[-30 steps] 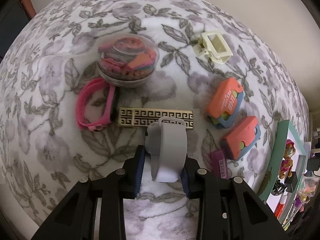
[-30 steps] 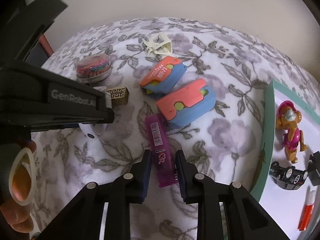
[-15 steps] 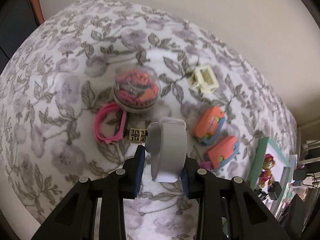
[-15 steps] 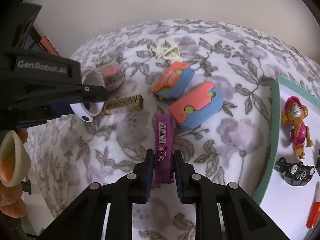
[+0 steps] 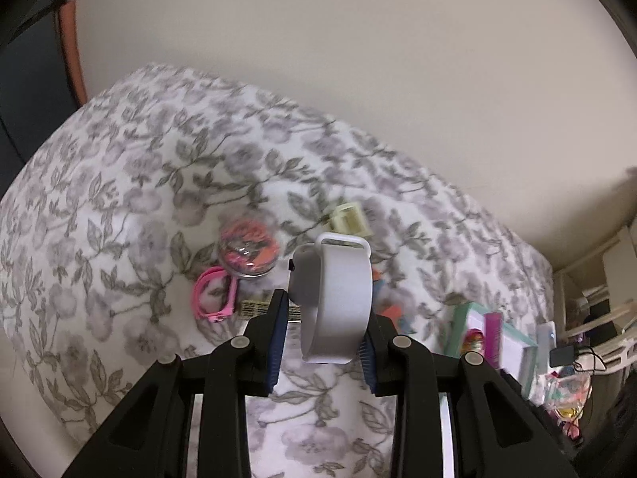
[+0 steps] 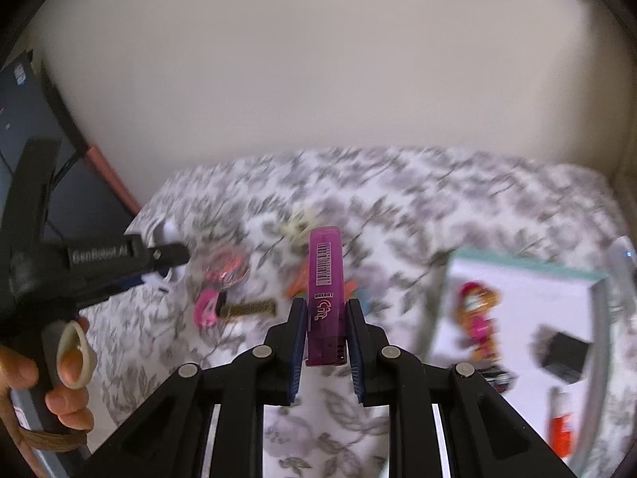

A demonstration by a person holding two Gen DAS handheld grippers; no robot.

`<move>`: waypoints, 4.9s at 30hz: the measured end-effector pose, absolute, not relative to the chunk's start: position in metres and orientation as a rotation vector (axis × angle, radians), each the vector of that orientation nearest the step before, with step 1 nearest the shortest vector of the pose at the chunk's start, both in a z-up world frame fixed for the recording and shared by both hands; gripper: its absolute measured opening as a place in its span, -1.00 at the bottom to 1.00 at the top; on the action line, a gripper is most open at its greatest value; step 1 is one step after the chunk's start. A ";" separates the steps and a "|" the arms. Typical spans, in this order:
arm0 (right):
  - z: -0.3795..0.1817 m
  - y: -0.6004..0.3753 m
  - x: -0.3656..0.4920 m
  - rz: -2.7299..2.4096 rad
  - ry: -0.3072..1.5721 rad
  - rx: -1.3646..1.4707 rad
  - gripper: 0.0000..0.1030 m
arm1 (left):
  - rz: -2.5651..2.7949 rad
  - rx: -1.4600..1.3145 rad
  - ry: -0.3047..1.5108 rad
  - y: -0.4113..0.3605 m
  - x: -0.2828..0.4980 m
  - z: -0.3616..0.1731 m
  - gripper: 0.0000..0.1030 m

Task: Organize rigid objects
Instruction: 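Lift and carry the white bracelet with left while right carries the purple tube to the tray, then open left gripper to drop the bracelet in the tray while right releases the purple tube, then move both open grippers back over the remaining items on the bed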

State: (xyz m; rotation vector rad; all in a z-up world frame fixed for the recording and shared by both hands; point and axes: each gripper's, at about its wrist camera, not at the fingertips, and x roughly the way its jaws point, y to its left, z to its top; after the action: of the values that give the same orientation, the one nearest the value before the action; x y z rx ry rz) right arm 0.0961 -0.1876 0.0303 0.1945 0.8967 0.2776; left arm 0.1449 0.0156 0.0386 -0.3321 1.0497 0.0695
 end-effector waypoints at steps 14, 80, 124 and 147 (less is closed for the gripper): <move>0.068 -0.306 0.072 -0.013 0.825 0.268 -0.59 | -0.110 -0.164 1.010 -0.074 0.120 0.065 -0.34; -0.062 -0.348 0.083 -0.140 1.248 0.189 -0.25 | -0.336 0.129 1.404 -0.212 0.085 -0.078 0.04; -0.009 -0.318 0.086 -0.077 0.974 0.210 1.00 | 0.068 -0.281 1.113 -0.019 0.135 -0.009 0.80; -0.005 -0.171 0.119 0.192 0.916 0.115 1.00 | 0.374 -0.460 1.092 0.136 0.138 -0.022 0.80</move>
State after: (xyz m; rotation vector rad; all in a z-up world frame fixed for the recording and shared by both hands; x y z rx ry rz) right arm 0.1191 -0.1711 -0.0050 0.1146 0.9161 0.1921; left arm 0.1384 0.1364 -0.0218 -0.4597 1.0918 0.3735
